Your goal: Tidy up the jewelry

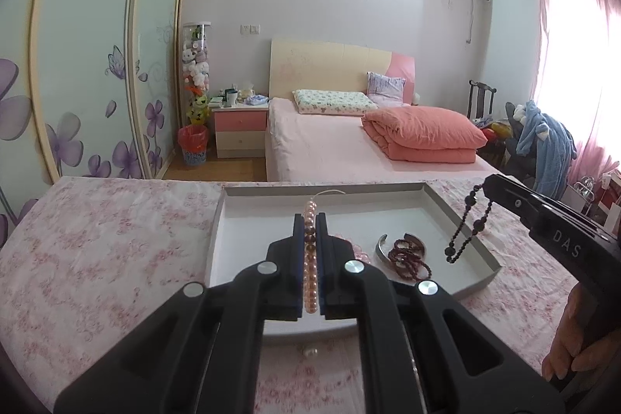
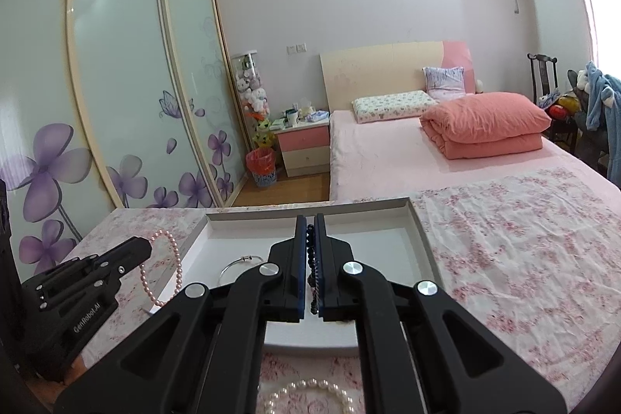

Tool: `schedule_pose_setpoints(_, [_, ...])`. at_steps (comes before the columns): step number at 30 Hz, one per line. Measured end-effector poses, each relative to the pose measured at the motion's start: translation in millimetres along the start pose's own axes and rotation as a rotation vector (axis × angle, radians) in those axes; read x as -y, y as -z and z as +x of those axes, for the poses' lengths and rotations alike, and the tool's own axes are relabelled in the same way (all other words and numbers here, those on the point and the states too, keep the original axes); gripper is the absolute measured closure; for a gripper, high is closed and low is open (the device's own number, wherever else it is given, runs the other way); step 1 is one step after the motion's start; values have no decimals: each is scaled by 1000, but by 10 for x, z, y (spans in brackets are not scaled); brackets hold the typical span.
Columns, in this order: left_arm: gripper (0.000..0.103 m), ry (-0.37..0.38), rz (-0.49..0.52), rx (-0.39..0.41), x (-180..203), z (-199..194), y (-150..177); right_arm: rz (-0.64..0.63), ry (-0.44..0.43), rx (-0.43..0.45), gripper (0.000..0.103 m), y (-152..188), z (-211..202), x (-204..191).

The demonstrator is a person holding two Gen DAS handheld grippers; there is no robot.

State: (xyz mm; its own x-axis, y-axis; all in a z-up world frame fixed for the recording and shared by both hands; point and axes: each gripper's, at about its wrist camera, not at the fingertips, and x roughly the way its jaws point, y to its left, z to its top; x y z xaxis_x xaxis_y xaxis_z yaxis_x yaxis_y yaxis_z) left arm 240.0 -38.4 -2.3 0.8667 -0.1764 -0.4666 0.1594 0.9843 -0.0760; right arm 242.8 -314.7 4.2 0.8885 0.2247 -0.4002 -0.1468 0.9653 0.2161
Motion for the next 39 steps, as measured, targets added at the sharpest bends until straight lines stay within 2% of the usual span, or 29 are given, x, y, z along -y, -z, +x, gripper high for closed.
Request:
schedule_pose_setpoints(7, [97, 10, -9, -59, -19, 356, 35, 43, -15, -76, 98, 37, 330, 73])
schedule_pose_setpoints(19, [96, 27, -16, -116, 1, 696, 91, 66, -20, -163, 97, 99, 637, 137])
schedule_pose_setpoints(21, [96, 29, -23, -127, -8, 729, 107, 73, -20, -179, 92, 110, 671, 150])
schedule_pose_setpoints(23, [95, 32, -35, -135, -37, 749, 118, 84, -13, -183, 62, 124, 676, 176])
schedule_pose_setpoints(24, [94, 33, -39, -137, -44, 752, 121, 88, -5, -179, 59, 128, 659, 192])
schedule_pose_setpoints(39, [79, 2, -91, -141, -270, 529, 108, 74, 9, -170, 59, 171, 452, 223])
